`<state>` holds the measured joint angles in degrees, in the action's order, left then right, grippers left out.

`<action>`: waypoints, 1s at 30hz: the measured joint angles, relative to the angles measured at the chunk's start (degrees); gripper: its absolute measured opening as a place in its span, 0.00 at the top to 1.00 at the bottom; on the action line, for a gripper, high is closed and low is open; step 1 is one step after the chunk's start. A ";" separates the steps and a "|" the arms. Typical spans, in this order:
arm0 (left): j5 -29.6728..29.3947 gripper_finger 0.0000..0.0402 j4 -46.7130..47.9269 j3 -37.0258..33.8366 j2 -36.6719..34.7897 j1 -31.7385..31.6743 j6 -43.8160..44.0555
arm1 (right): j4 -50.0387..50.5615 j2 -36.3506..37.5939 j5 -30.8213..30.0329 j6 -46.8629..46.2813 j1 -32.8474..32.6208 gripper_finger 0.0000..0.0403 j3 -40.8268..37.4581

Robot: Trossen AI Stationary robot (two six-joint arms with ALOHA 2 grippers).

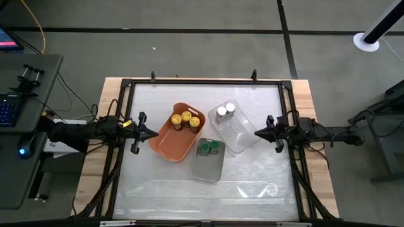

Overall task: Sort spices by type
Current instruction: Return to Home Position

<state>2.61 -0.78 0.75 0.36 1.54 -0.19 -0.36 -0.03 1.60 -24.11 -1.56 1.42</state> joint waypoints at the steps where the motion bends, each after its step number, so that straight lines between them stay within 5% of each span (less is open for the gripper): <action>1: -0.14 1.00 0.13 -0.02 -0.01 0.00 0.00 | -1.18 0.00 -0.08 0.73 0.00 1.00 -0.50; 12: -0.30 1.00 0.11 -0.02 0.59 0.00 0.00 | -0.74 0.02 -1.55 24.04 -0.74 1.00 -0.86; 30: -0.29 1.00 0.13 -0.02 0.59 0.00 0.00 | -0.74 -0.83 -1.50 24.13 -0.70 1.00 -0.86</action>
<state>2.33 -0.66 0.73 0.95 1.54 -0.19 -1.10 -0.86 0.10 0.02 -2.26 0.56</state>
